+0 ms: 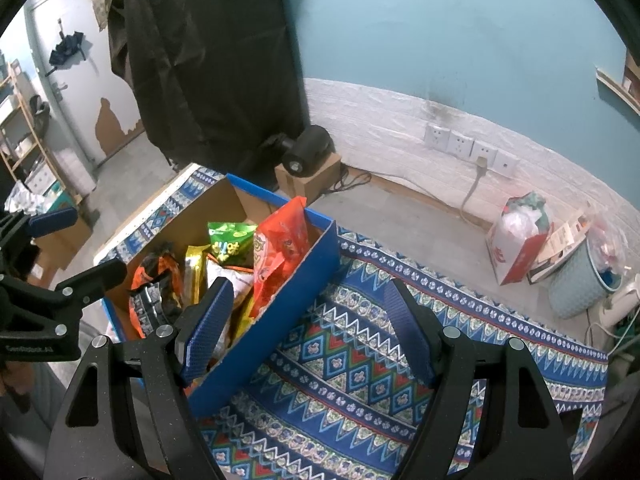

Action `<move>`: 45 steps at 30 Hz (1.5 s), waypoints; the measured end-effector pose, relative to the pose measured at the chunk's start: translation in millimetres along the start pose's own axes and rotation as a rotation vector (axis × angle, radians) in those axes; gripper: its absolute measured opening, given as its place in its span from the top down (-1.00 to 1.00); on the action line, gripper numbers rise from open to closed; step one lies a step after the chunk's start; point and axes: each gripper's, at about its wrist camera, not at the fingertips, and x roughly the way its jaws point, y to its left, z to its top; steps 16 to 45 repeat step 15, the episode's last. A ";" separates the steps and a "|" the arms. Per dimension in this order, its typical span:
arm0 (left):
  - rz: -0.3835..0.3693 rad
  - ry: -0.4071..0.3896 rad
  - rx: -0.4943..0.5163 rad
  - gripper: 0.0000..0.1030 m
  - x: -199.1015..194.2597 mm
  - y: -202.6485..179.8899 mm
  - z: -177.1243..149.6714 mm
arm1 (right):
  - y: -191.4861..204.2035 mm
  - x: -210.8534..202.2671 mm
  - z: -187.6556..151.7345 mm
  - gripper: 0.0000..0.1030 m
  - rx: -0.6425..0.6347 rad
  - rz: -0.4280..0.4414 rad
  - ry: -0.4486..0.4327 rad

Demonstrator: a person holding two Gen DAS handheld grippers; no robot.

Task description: Organize snacks

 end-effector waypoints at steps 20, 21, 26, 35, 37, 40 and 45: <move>-0.030 0.006 -0.001 -0.96 -2.5 -2.9 -0.7 | -0.9 -0.1 1.0 -0.49 0.000 0.001 0.005; -0.030 0.006 -0.001 -0.96 -2.5 -2.9 -0.7 | -0.9 -0.1 1.0 -0.49 0.000 0.001 0.005; -0.030 0.006 -0.001 -0.96 -2.5 -2.9 -0.7 | -0.9 -0.1 1.0 -0.49 0.000 0.001 0.005; -0.030 0.006 -0.001 -0.96 -2.5 -2.9 -0.7 | -0.9 -0.1 1.0 -0.49 0.000 0.001 0.005; -0.030 0.006 -0.001 -0.96 -2.5 -2.9 -0.7 | -0.9 -0.1 1.0 -0.49 0.000 0.001 0.005; -0.030 0.006 -0.001 -0.96 -2.5 -2.9 -0.7 | -0.9 -0.1 1.0 -0.49 0.000 0.001 0.005; -0.030 0.006 -0.001 -0.96 -2.5 -2.9 -0.7 | -0.9 -0.1 1.0 -0.49 0.000 0.001 0.005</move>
